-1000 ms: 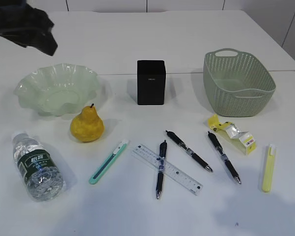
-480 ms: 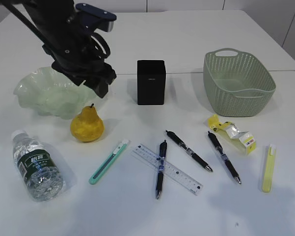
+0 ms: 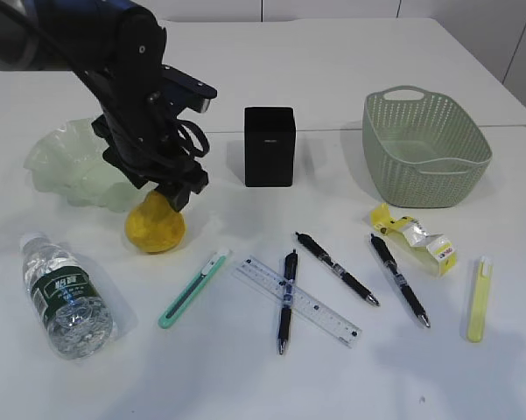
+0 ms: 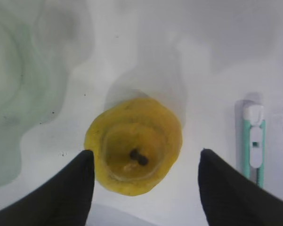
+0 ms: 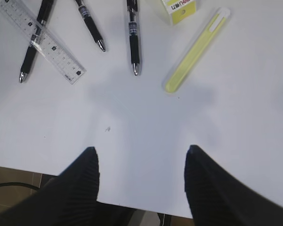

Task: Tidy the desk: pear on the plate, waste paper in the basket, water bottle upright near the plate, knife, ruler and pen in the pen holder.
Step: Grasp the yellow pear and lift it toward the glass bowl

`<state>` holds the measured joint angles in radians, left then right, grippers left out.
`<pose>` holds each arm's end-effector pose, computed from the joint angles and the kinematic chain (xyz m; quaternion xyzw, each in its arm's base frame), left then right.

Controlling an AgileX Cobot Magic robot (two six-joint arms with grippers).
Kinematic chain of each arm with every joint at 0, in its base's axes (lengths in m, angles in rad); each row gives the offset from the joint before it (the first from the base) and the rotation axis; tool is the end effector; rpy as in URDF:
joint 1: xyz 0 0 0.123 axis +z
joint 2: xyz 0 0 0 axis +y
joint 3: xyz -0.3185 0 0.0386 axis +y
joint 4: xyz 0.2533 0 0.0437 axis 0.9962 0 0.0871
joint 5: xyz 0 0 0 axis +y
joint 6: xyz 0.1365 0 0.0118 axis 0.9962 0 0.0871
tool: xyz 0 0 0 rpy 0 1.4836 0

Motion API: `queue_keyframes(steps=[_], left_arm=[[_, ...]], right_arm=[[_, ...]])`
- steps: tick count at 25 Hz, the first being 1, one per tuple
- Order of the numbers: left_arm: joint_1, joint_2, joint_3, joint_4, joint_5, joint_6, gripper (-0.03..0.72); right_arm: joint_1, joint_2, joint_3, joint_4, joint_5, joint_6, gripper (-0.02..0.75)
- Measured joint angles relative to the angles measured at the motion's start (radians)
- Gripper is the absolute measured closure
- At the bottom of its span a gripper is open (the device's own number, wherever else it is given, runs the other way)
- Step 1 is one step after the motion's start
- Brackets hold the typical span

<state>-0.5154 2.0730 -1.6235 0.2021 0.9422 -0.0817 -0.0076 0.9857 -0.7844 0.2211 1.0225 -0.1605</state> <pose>0.4208 -0.2128 0.1828 0.2590 0.9527 0.0460 0.1523 0.1712 0.0244 0.2805 -0.0384 0.9705 0.0860 0.2221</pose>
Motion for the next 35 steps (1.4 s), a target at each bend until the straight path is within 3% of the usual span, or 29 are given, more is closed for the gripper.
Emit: queue_keyframes(steps=[6, 14, 22, 28, 35], left_arm=[[0.006, 0.031, -0.001, 0.01, -0.032, 0.0, 0.198], [0.066, 0.047, -0.001, -0.019, -0.04, -0.002, 0.205], [0.062, 0.049, -0.001, -0.03, -0.043, -0.002, 0.218], [0.058, 0.061, -0.004, -0.046, -0.03, -0.002, 0.34], [0.058, 0.061, -0.008, -0.048, -0.016, -0.002, 0.4]], right_arm=[[0.0, 0.0, 0.0, 0.0, 0.0, 0.0, 0.309], [0.0, 0.0, 0.0, 0.0, -0.003, 0.0, 0.31], [0.0, 0.022, 0.0, 0.0, -0.017, 0.0, 0.31], [0.0, 0.022, 0.0, 0.0, -0.017, 0.0, 0.31], [0.0, 0.022, 0.0, -0.004, -0.017, 0.0, 0.31]])
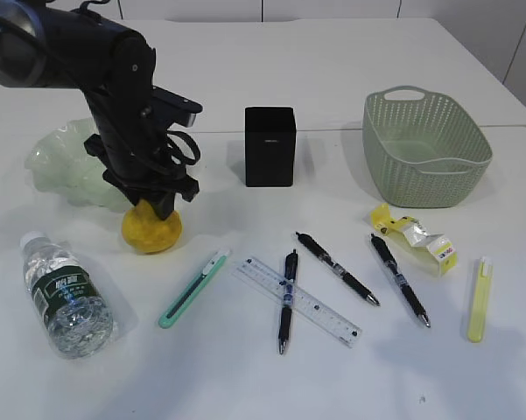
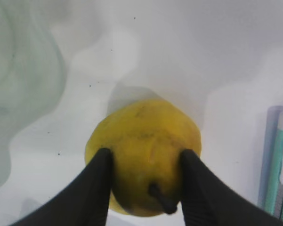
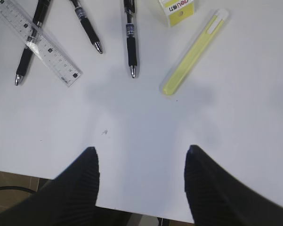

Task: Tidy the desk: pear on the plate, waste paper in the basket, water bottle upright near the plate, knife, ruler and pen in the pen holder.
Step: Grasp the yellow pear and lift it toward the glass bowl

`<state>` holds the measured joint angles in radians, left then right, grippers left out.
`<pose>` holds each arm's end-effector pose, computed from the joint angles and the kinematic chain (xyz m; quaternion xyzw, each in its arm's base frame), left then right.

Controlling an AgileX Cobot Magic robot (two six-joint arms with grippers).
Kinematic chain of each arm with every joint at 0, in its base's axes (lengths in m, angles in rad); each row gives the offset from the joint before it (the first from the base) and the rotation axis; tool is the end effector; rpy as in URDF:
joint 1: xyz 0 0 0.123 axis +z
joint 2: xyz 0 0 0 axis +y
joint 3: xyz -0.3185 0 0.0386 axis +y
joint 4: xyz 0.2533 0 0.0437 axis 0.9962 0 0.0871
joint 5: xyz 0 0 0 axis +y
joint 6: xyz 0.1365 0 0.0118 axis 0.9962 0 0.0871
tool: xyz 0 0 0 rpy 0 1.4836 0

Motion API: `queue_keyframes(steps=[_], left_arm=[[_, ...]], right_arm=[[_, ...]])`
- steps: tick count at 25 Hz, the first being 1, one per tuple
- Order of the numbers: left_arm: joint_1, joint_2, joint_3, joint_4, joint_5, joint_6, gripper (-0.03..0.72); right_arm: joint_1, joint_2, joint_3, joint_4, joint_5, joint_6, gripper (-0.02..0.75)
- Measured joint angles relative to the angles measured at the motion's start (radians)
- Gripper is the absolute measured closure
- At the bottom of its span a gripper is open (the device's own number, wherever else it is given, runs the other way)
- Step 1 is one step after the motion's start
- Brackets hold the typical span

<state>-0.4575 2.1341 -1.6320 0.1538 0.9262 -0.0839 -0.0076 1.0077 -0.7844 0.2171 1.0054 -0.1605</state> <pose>0.4357 -0.1958 0.1558 0.2221 0.9660 0.0333 0.1278 0.1768 0.0236 0.2775 -0.0371 0.9713 0.0836 0.2195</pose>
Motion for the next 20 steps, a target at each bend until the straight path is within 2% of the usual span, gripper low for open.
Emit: queue_keyframes(steps=[12, 16, 20], left_arm=[[0.0, -0.127, -0.032, -0.007, 0.027, 0.0, 0.407], [0.015, -0.134, -0.133, 0.047, 0.029, -0.004, 0.407], [0.067, -0.134, -0.175, 0.108, -0.02, -0.057, 0.407]], right_arm=[[0.0, 0.0, 0.0, -0.004, -0.002, 0.0, 0.31], [0.0, 0.0, 0.0, -0.004, -0.002, 0.0, 0.31], [0.0, 0.0, 0.0, -0.004, -0.002, 0.0, 0.31]])
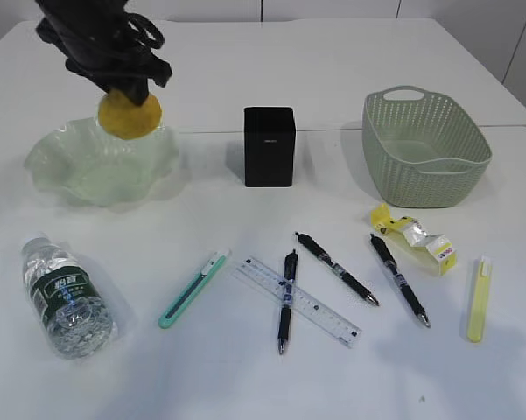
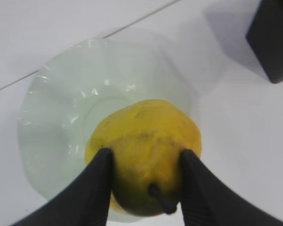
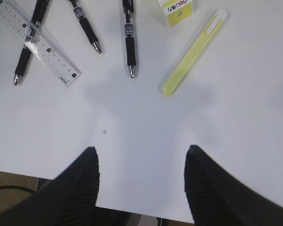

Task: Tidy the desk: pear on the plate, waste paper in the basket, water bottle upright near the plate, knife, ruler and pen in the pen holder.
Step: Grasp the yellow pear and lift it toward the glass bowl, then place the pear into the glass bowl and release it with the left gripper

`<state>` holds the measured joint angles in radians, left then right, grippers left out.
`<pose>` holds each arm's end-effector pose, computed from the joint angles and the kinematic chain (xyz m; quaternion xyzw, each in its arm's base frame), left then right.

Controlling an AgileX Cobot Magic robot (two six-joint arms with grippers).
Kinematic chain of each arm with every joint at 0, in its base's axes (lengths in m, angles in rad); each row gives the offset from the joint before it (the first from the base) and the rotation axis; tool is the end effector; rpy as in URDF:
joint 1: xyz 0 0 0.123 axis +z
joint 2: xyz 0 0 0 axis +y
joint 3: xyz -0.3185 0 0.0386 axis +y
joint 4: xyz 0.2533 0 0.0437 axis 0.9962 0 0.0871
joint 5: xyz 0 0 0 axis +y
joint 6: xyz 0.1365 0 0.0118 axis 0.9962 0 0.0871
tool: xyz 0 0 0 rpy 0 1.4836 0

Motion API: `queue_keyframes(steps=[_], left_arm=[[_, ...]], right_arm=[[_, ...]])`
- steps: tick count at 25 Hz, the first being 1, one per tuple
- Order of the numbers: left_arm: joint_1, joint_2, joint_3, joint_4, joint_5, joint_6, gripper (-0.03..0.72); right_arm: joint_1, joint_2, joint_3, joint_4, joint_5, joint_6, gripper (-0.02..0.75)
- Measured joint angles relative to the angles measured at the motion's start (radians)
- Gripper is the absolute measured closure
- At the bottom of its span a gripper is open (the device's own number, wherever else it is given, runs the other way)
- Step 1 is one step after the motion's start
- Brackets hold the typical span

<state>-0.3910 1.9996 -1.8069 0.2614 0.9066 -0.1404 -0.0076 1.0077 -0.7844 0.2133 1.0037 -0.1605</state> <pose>0.4705 -0.1638 0.2784 0.1676 0.9395 0.0448 0.2955 0.1770 0.0231 0.2775 -0.0376 0.9713 0.0817 0.2203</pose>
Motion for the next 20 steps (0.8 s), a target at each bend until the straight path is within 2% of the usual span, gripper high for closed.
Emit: queue_keyframes(steps=[10, 20], left_arm=[[0.145, 0.096, -0.038, 0.008, -0.075, -0.033, 0.407], [0.168, 0.286, -0.126, -0.044, -0.088, -0.037, 0.408]], right_arm=[[0.0, 0.0, 0.0, 0.0, 0.0, 0.0, 0.31], [0.0, 0.005, 0.0, 0.0, 0.0, 0.0, 0.31]])
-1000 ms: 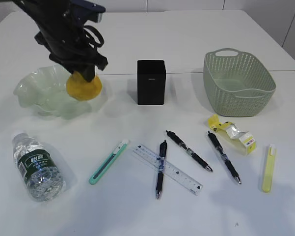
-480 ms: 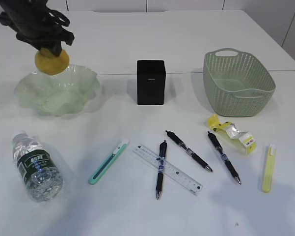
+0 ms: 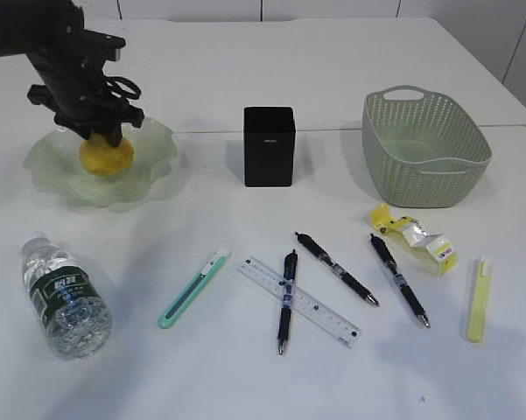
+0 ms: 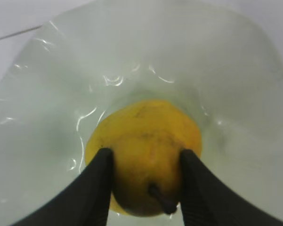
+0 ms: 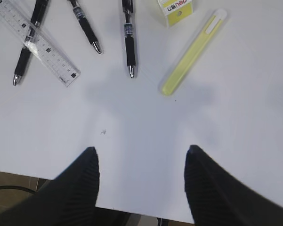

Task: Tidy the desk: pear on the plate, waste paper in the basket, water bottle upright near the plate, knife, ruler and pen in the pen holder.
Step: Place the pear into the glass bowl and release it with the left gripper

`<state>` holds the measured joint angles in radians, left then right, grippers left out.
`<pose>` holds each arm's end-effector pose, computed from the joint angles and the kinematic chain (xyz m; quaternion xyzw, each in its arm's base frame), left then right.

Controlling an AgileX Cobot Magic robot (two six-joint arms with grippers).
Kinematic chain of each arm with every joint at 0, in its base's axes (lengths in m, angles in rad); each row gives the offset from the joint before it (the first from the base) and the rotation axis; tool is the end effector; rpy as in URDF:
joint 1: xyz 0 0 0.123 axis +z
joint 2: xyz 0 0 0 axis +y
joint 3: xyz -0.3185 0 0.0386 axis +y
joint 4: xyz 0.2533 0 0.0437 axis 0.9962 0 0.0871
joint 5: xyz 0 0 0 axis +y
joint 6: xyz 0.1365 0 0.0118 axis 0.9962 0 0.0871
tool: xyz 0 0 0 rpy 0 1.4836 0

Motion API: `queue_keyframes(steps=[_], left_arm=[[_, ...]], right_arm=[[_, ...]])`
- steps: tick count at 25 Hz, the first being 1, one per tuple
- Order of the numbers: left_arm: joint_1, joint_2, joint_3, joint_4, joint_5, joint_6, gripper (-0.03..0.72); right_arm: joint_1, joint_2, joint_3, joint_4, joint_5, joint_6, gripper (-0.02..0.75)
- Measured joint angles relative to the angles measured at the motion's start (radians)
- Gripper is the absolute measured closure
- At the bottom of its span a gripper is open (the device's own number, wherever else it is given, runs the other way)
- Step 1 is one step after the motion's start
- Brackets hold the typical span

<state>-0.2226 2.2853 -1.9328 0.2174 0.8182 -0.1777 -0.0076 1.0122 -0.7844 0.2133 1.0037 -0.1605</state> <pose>0.5464 -0.1015 0.1730 0.0745 0.9633 0.0452 0.2539 0.1777 0.0231 0.2767 -0.0374 0.9718 0.0818 0.2181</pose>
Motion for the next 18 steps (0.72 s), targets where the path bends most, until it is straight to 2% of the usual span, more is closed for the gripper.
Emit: queue_keyframes(steps=[8, 14, 18], left_arm=[[0.0, 0.038, -0.007, -0.002, 0.0, 0.0, 0.397], [0.0, 0.038, -0.007, -0.002, 0.0, 0.0, 0.335], [0.0, 0.04, -0.009, -0.002, 0.014, 0.0, 0.244]], right_arm=[[0.0, 0.06, 0.0, 0.0, 0.0, -0.01, 0.31], [0.0, 0.068, 0.0, 0.0, 0.0, -0.013, 0.31], [0.0, 0.068, 0.0, 0.0, 0.0, -0.016, 0.31]])
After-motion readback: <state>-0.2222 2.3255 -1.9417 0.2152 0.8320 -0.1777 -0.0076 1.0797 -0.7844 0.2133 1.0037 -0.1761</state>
